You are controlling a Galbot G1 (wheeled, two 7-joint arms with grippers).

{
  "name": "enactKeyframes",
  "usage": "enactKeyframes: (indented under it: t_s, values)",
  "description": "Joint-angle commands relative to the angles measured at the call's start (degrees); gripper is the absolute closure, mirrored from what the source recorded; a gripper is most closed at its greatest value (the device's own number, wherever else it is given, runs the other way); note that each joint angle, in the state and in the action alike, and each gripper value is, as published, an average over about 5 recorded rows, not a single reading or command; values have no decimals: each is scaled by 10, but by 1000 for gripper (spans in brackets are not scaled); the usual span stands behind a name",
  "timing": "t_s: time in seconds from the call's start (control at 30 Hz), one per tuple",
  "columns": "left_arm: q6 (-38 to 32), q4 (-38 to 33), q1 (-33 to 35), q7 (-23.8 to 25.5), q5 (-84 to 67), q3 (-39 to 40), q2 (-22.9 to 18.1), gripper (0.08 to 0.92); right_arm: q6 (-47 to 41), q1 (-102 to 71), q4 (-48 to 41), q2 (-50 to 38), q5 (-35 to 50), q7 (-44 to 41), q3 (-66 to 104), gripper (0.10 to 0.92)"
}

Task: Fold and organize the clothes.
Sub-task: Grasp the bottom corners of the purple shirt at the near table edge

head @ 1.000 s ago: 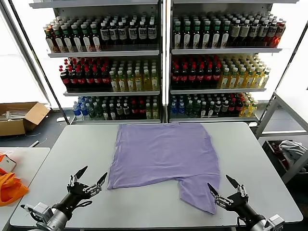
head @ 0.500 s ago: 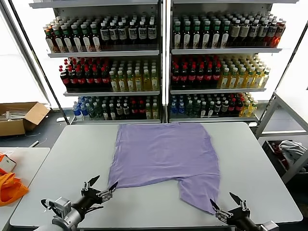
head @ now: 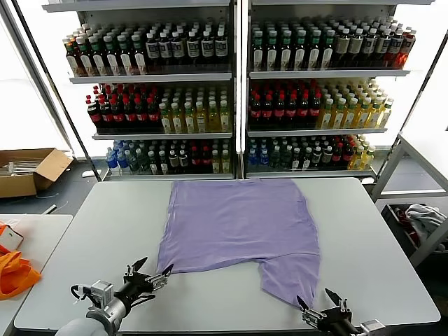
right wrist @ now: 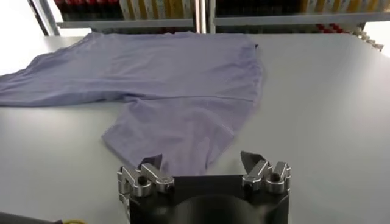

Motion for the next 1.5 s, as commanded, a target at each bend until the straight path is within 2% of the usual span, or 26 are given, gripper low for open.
enactKeyframes:
  t_s: [0.03, 0.2, 0.53, 0.63, 0.9, 1.13, 1.37, 1.5]
  values:
    - [6, 5, 11, -16, 6, 29, -4, 230, -15, 5, -2, 7, -12, 8, -28, 422]
    - [-1, 15, 4, -17, 21, 40, -19, 345, -10, 3, -2, 8, -11, 8, -28, 561]
    - [-15, 26, 2, -16, 33, 43, -23, 639, 4, 6, -6, 6, -9, 2, -27, 854]
    - [-19, 26, 3, -17, 33, 42, -27, 726, 12, 5, -4, 2, -4, -6, -24, 910]
    - [-19, -11, 21, -22, 40, 29, -47, 905, 48, -28, 24, -22, 15, -41, -2, 917]
    - [-8, -74, 56, -25, 50, 9, -58, 914, 74, -110, 62, -47, 29, -63, 29, 917]
    - [-5, -129, 108, -23, 53, -20, -29, 914, 125, -177, 85, -66, 28, -88, 55, 917]
    - [-3, -158, 149, -22, 52, -43, -27, 914, 172, -215, 91, -70, 25, -105, 74, 917]
